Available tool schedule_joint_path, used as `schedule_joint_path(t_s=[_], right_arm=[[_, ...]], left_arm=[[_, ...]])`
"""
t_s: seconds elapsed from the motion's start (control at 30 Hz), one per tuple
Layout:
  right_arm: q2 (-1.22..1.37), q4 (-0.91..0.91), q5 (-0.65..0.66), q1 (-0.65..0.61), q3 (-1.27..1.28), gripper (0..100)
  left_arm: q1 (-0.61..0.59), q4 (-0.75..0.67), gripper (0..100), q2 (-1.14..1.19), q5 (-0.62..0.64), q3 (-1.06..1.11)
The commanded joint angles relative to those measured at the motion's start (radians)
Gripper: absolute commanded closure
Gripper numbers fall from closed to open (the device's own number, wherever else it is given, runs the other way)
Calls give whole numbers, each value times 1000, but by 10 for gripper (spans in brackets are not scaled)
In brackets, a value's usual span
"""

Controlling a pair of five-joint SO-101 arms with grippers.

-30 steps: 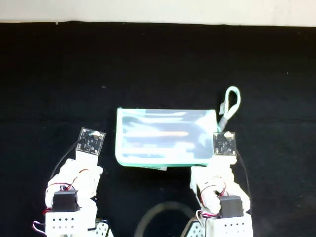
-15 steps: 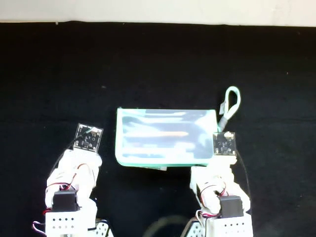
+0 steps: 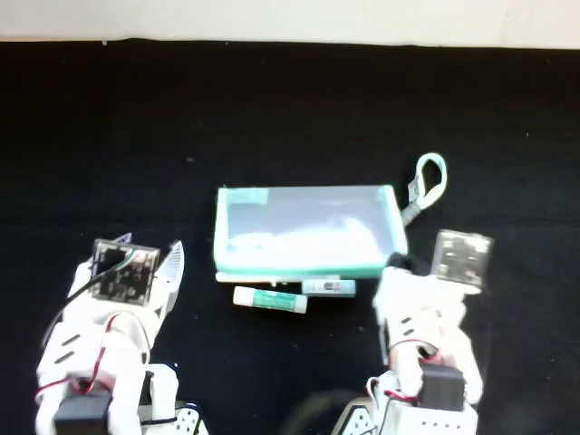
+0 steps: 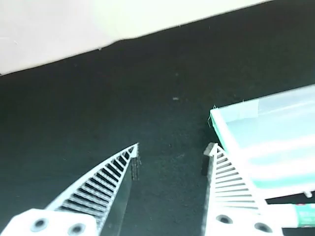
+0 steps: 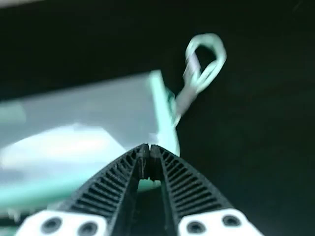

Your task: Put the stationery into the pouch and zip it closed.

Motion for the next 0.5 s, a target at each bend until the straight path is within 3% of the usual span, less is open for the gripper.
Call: schedule_joint_path(t_s=[0.0,0.1,0.27,0.47], right_arm=[[-2,-1,61,73,-171,967],[1,88,199,105,-249,954],[4,355,485,113,-357,794],[180,532,700,113,-544,786]], left_arm=[[-7,29,755,105,-6,-157],[-7,23,755,245,-6,-252],[-2,21,755,529,-5,-438],[-1,31,755,941,-6,-696]])
